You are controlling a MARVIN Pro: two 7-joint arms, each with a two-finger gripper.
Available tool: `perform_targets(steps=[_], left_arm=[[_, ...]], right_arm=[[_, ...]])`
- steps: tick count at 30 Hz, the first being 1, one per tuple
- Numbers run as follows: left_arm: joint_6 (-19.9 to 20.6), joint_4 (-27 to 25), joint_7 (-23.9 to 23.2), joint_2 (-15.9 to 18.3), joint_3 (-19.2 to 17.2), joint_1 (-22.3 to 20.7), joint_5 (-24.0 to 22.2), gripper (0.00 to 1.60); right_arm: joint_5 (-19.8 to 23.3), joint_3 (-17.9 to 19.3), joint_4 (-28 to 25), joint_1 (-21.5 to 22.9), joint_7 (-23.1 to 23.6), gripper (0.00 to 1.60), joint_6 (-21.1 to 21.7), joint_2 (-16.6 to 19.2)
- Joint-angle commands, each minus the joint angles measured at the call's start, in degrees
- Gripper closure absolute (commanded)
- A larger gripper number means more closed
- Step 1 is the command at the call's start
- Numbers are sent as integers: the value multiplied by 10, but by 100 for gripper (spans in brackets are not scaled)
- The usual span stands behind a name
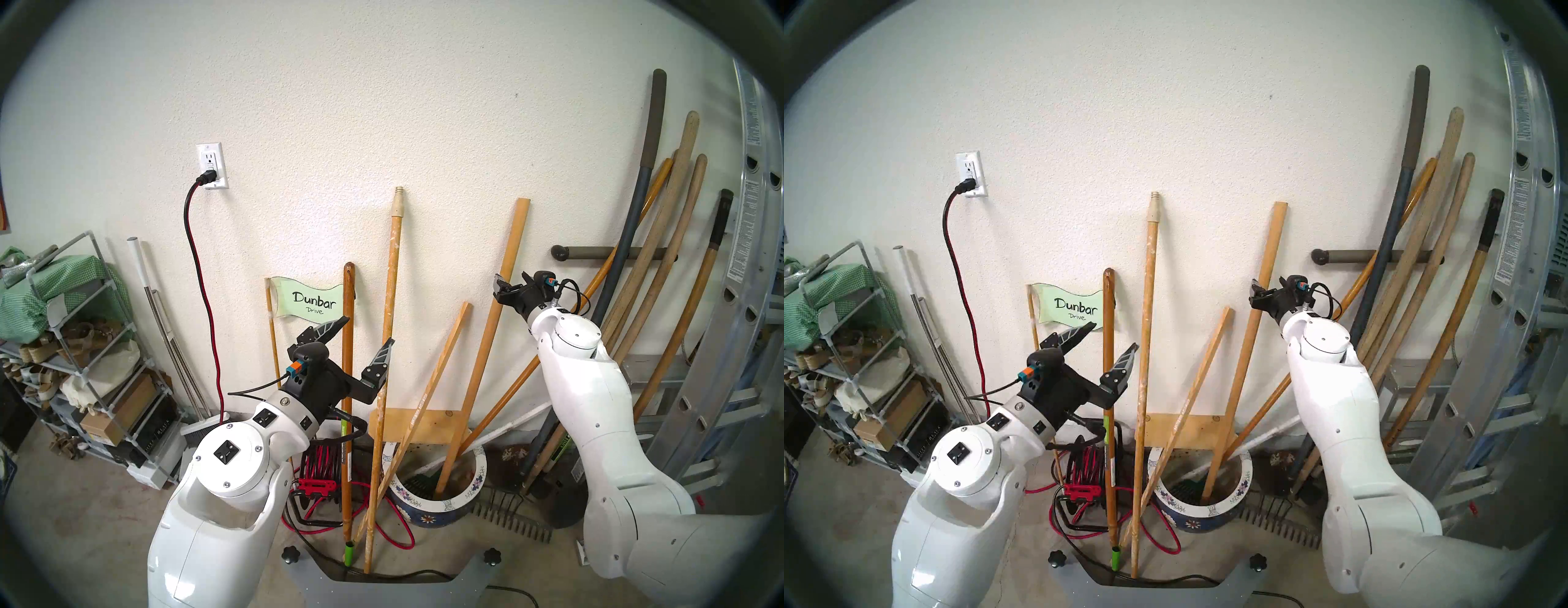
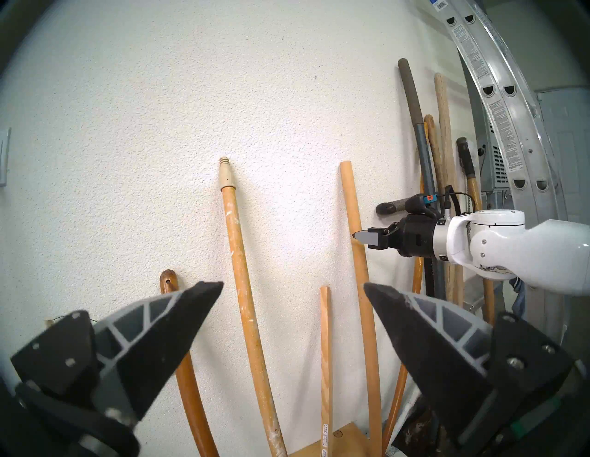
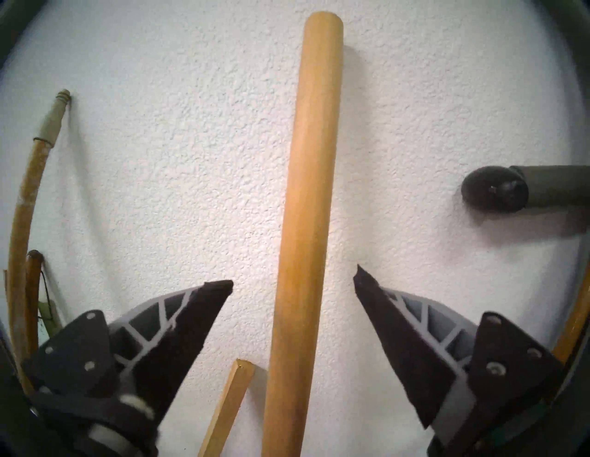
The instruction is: Put wooden sticks into the pot
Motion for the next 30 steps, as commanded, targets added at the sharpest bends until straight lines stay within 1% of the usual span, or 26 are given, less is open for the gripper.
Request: perform_targets(steps=[1, 2, 3, 9, 13, 14, 17, 18, 19, 21, 23, 25, 26, 27, 28, 29, 30], left_arm=[[0, 0, 0, 0, 0, 0, 0, 0], [0, 0, 0, 0, 0, 0, 0, 0], [0, 0, 0, 0, 0, 0, 0, 0], [0, 0, 0, 0, 0, 0, 0, 0], [0, 0, 0, 0, 0, 0, 0, 0], [0, 0, 0, 0, 0, 0, 0, 0], [0, 0, 0, 0, 0, 0, 0, 0], [0, 0, 0, 0, 0, 0, 0, 0], [0, 0, 0, 0, 0, 0, 0, 0], [0, 0, 0, 0, 0, 0, 0, 0], [0, 0, 0, 0, 0, 0, 0, 0], [0, 0, 0, 0, 0, 0, 0, 0], [0, 0, 0, 0, 0, 0, 0, 0], [0, 0, 0, 0, 0, 0, 0, 0], [0, 0, 0, 0, 0, 0, 0, 0], [0, 0, 0, 0, 0, 0, 0, 0], [0, 0, 0, 0, 0, 0, 0, 0]], right_arm=[[8, 7, -64, -47, 17, 0, -9, 10], [10, 10, -81, -58, 20, 1, -8, 11], [11, 12, -83, -61, 22, 4, -9, 11], [22, 27, -142, -105, 35, 0, -6, 15], [29, 34, -173, -131, 43, 0, -3, 15], [32, 38, -189, -143, 45, 0, -2, 16], [38, 46, -208, -160, 49, 0, -1, 16], [40, 49, -224, -170, 51, 0, 1, 15], [43, 53, -261, -191, 52, 0, 6, 15], [45, 54, -255, -191, 55, 0, 4, 14], [49, 57, -260, -200, 60, 0, 6, 14], [52, 61, -284, -218, 62, 0, 12, 13], [53, 62, -284, -217, 63, 0, 13, 13], [55, 65, -300, -231, 64, 0, 17, 13], [56, 67, -304, -233, 65, 0, 20, 12], [57, 71, -331, -252, 63, 0, 26, 11], [58, 69, -310, -236, 68, 0, 25, 9]])
